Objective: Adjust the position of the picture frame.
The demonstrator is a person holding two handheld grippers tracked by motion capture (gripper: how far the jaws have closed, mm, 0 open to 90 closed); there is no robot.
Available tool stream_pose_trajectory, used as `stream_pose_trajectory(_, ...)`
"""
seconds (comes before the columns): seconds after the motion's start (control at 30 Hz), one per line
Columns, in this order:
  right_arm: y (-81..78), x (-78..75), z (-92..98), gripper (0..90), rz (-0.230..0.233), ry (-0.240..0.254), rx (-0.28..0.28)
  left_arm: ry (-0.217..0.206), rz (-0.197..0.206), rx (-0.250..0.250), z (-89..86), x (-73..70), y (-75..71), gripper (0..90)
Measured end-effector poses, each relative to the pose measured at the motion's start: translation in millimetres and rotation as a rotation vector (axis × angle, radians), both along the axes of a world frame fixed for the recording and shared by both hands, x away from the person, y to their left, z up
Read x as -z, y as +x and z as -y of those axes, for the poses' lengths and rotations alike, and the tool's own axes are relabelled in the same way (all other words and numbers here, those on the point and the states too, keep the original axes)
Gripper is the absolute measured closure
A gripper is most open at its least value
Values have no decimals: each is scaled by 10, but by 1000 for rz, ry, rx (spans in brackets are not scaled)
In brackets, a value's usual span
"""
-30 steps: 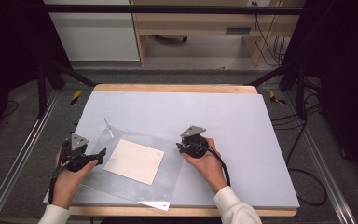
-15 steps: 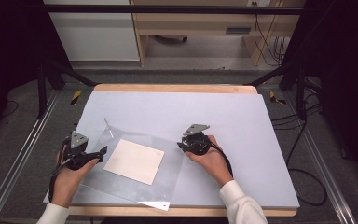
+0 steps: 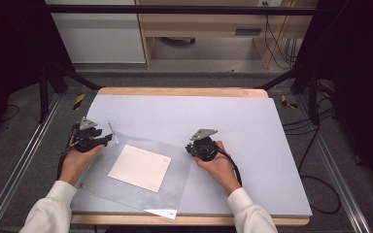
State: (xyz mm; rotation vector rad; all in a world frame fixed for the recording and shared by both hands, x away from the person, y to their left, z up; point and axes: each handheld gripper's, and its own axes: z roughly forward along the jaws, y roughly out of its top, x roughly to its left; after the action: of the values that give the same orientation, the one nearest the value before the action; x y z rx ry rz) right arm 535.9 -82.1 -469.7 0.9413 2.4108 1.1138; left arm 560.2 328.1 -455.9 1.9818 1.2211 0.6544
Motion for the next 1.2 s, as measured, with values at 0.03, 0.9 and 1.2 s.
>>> stream_pose_trajectory(0.03, 2, -4, 3, 852, -6, -3, -1, -3, 2, 5, 18, 22, 27, 540)
stream_pose_trajectory(0.9, 18, -3, 16, 849, -17, 11, -3, 4, -5, 34, 75, 168, 312, 809)
stream_pose_trajectory(1.2, 19, -3, 19, 843, -20, 15, -4, 13, -19, 21, 106, 179, 323, 840)
